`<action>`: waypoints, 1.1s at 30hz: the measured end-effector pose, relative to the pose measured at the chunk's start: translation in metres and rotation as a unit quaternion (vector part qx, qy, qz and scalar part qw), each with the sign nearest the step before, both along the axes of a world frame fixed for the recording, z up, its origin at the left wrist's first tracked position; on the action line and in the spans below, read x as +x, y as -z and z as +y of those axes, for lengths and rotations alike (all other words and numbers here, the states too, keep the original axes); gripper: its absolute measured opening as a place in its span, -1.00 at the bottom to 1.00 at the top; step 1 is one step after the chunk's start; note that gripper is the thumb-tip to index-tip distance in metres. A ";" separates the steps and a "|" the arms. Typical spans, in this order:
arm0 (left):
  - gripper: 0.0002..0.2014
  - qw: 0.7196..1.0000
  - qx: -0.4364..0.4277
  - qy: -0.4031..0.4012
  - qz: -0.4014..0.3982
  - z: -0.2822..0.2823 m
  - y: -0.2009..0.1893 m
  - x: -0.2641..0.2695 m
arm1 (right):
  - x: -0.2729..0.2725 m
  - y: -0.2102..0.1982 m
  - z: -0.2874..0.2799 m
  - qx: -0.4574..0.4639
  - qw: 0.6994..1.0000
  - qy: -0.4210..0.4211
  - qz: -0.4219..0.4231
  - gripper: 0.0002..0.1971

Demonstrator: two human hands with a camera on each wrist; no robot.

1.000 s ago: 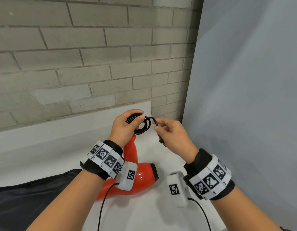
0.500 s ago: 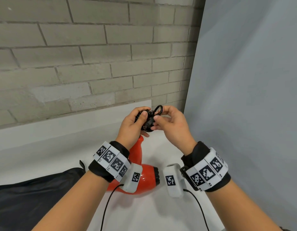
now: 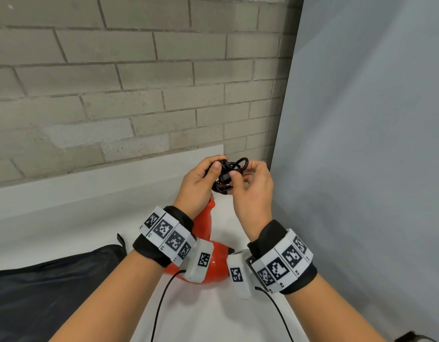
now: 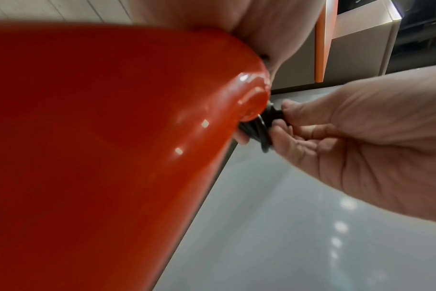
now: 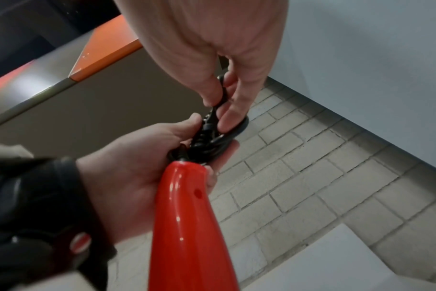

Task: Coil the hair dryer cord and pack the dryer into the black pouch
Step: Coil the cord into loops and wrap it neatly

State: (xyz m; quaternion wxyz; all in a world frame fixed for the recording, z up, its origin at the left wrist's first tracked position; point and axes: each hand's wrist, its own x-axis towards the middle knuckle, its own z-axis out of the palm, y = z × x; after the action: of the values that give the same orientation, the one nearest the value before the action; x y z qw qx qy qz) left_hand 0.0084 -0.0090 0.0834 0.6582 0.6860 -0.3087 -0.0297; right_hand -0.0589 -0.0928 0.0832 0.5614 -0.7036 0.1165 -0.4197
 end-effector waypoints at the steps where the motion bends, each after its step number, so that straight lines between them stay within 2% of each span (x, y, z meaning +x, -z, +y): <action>1: -0.77 1.000 -0.004 0.000 0.003 0.000 0.000 -0.001 | -0.001 0.001 -0.001 -0.033 0.999 0.016 0.010 -0.81; 5: -0.77 1.000 0.010 0.006 0.009 -0.002 -0.002 -0.003 | -0.001 0.008 -0.008 -0.160 0.983 0.061 0.071 -0.80; 9: -0.81 0.998 0.032 0.052 0.033 -0.005 -0.005 -0.011 | 0.008 0.011 -0.013 -0.141 0.987 0.076 0.035 -0.73; 13: -0.84 0.997 0.005 0.061 0.037 -0.006 -0.008 -0.017 | 0.010 0.015 -0.016 -0.079 0.996 -0.027 0.031 -0.69; 20: -0.78 0.996 -0.040 0.040 0.062 0.001 -0.014 -0.015 | 0.004 0.022 -0.017 -0.197 0.971 -0.104 0.087 -0.73; 24: -0.73 0.996 0.002 0.053 0.068 0.006 -0.015 -0.013 | 0.007 0.020 -0.035 -0.164 0.960 -0.201 0.108 -0.57; 29: -0.66 0.995 0.032 0.050 0.080 0.008 -0.014 -0.012 | 0.012 0.018 -0.056 -0.316 0.912 -0.201 0.165 -0.69; 33: -0.68 0.994 0.054 0.047 0.087 0.008 -0.015 -0.013 | 0.016 0.013 -0.066 -0.421 0.885 -0.146 0.137 -0.75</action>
State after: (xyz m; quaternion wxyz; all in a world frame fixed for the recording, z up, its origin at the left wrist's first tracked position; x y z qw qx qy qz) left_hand -0.0045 -0.0011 0.0985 0.6427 0.7000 -0.2799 -0.1365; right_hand -0.0426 -0.1584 0.0697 0.2454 -0.9333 -0.0993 -0.2425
